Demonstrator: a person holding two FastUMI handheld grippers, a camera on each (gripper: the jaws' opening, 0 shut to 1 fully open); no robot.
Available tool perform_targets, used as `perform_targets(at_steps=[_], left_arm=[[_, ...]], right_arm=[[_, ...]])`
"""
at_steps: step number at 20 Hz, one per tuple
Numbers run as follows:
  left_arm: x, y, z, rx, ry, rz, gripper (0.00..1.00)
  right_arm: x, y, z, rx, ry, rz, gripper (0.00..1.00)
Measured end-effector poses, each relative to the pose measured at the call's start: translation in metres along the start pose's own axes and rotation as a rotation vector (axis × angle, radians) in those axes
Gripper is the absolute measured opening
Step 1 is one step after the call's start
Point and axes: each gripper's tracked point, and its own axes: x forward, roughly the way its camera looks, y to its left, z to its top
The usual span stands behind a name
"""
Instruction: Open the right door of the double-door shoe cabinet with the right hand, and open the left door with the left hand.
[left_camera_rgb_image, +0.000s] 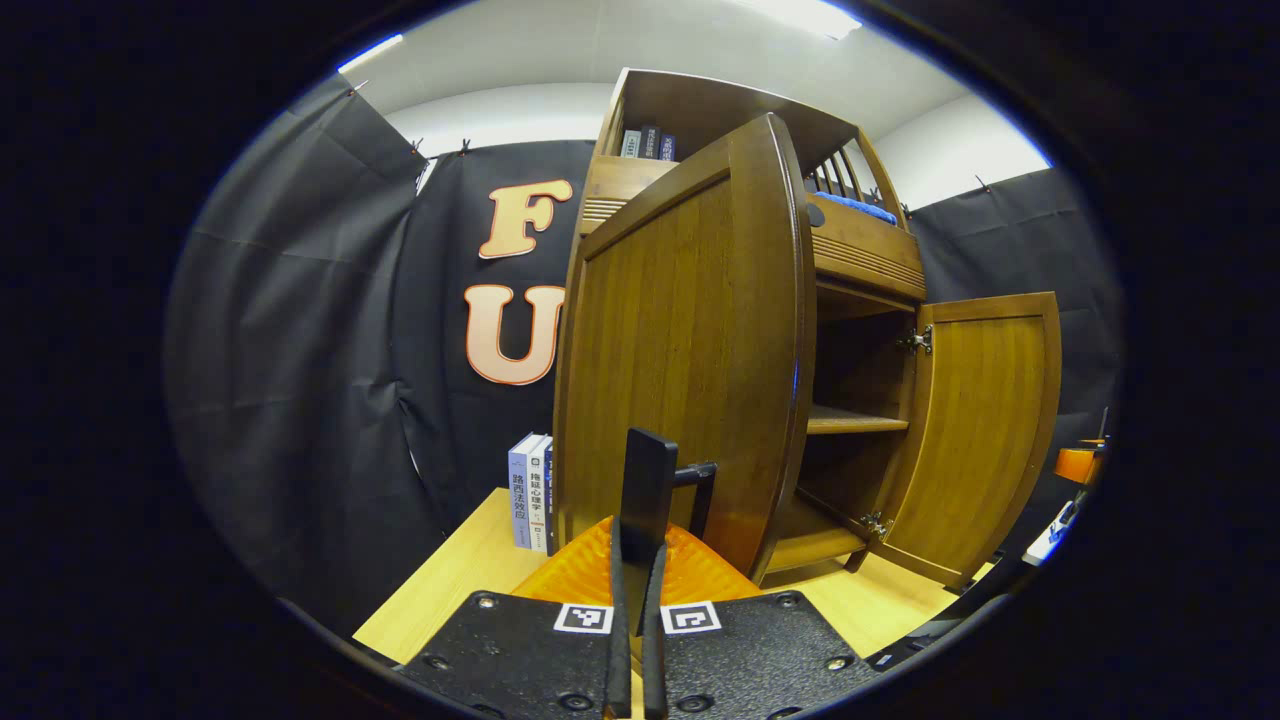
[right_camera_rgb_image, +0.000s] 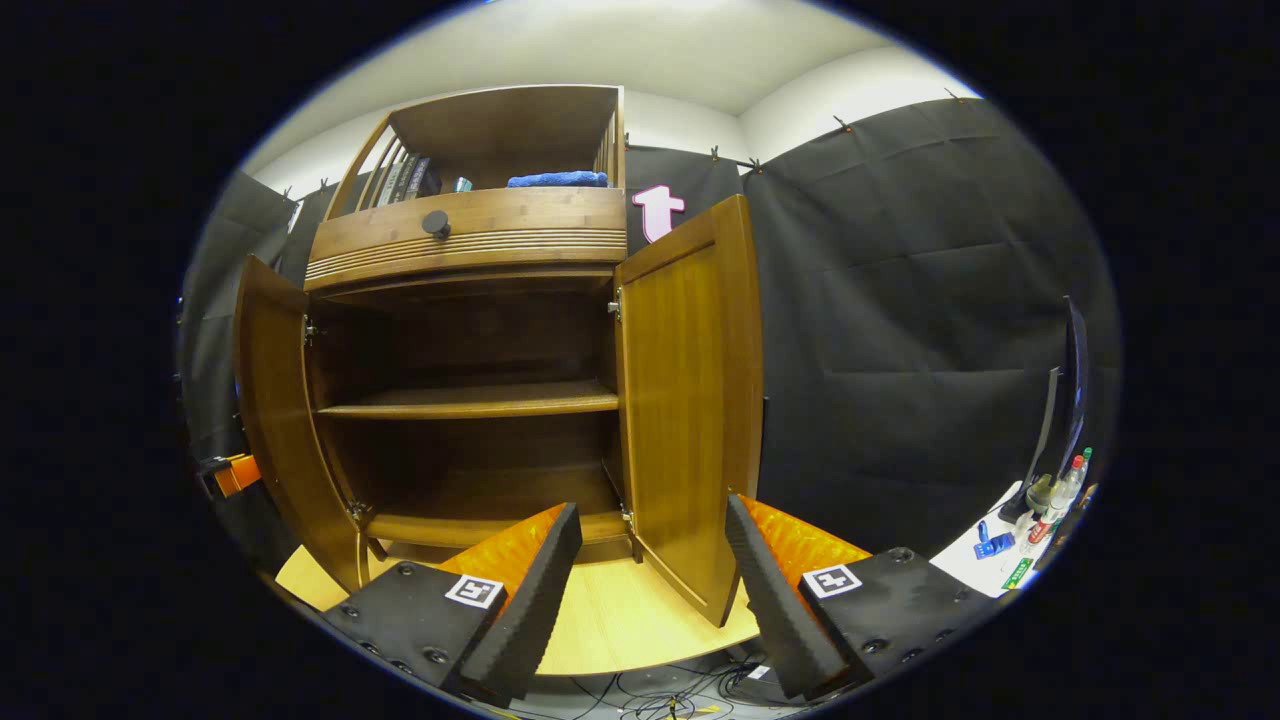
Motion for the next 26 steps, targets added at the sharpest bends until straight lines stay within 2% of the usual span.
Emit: perform_targets(at_steps=[8, 10, 11, 12, 13, 15, 16, 17, 19, 20, 22, 26], left_arm=[[-0.011, 0.042, 0.000, 0.027, 0.013, 0.070, 0.02], [-0.012, 0.051, 0.000, 0.019, 0.020, 0.087, 0.04], [-0.014, 0.055, 0.000, 0.009, 0.022, 0.092, 0.00], [-0.016, 0.059, -0.001, 0.003, 0.025, 0.095, 0.03], [-0.020, 0.063, -0.003, 0.002, 0.033, 0.101, 0.00], [-0.027, 0.067, -0.007, -0.019, 0.049, 0.092, 0.02], [-0.031, 0.065, -0.008, -0.028, 0.055, 0.085, 0.00], [-0.034, 0.065, -0.009, -0.026, 0.061, 0.080, 0.02], [-0.041, 0.065, -0.010, -0.014, 0.074, 0.074, 0.00], [-0.044, 0.063, -0.010, -0.016, 0.081, 0.069, 0.02], [-0.052, 0.060, -0.013, -0.039, 0.098, 0.061, 0.00], [-0.067, 0.058, -0.011, -0.066, 0.119, 0.063, 0.02]], right_arm=[[0.000, 0.014, 0.000, -0.005, 0.004, 0.052, 0.84], [0.000, 0.017, -0.002, -0.010, 0.010, 0.065, 0.84], [0.000, 0.018, -0.002, -0.011, 0.013, 0.072, 0.84], [-0.001, 0.020, -0.002, -0.010, 0.015, 0.078, 0.84], [-0.002, 0.021, -0.002, -0.012, 0.016, 0.084, 0.84], [-0.003, 0.024, -0.002, -0.017, 0.013, 0.096, 0.84], [-0.002, 0.025, -0.001, -0.018, 0.010, 0.101, 0.94], [-0.003, 0.025, -0.001, -0.019, 0.007, 0.105, 0.94], [-0.003, 0.025, -0.001, -0.022, 0.001, 0.107, 0.94], [-0.002, 0.025, 0.000, -0.024, 0.001, 0.110, 0.84], [-0.004, 0.024, -0.001, -0.025, 0.003, 0.111, 0.84], [-0.005, 0.024, -0.001, -0.021, 0.005, 0.106, 0.84]])
